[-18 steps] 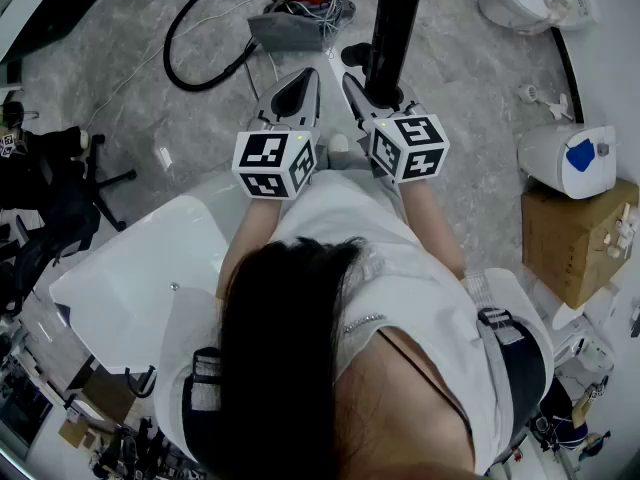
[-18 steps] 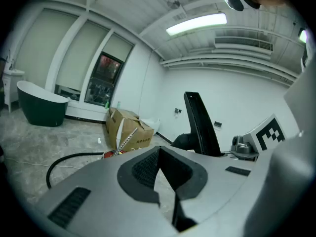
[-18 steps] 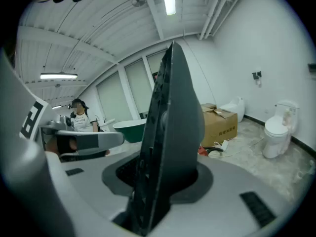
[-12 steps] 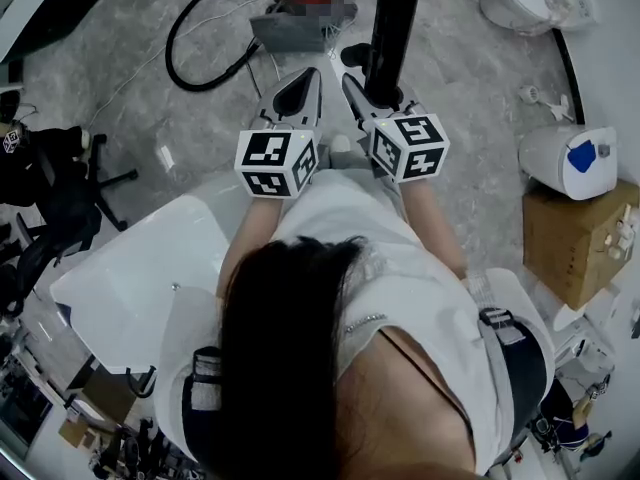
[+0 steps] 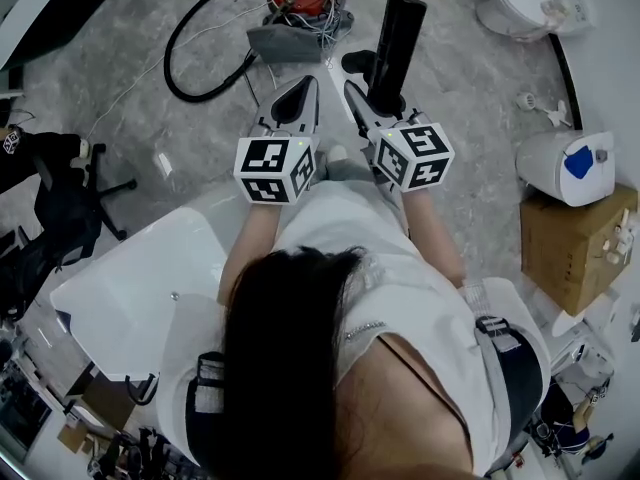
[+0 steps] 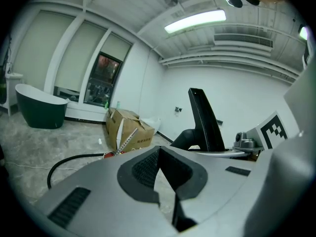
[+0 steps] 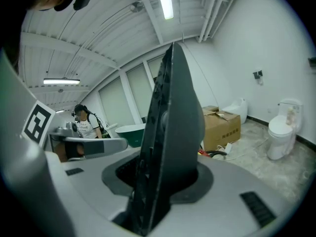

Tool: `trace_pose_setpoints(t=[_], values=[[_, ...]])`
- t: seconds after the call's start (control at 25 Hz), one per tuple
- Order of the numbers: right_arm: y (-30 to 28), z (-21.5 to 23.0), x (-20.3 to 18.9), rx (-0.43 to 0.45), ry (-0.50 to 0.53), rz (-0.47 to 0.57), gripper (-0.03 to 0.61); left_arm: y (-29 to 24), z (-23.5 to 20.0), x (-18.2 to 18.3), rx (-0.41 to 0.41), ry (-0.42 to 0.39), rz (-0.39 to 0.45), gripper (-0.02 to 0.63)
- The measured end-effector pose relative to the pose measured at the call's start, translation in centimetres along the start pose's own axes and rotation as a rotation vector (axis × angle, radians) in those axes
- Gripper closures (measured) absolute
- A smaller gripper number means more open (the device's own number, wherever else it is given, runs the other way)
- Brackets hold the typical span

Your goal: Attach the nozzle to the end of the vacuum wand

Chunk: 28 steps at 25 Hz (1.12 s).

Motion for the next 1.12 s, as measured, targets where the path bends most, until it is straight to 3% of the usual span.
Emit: trace_pose_setpoints(t=[0.4,1.12], values=[[0.4,4.1,2.5,0.006,0.007,0.046,0.422,-3.0,1.1,1.5,0.027,-0.023,0.034,0.612],[-1.9,5.8,3.3,-0.008,0.003,0.043,0.422,-6.1,-1.4,2.1,0.043,-0.005,0.027,0.612]])
Point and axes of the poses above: the fingertips, and each gripper's own axes: y backward along the fingers, z to its right, x out of its top, the point moved 5 cm from there along y, backward along the fingers, and after that the axes turned 2 degrees about z, right-handed, at the moved point
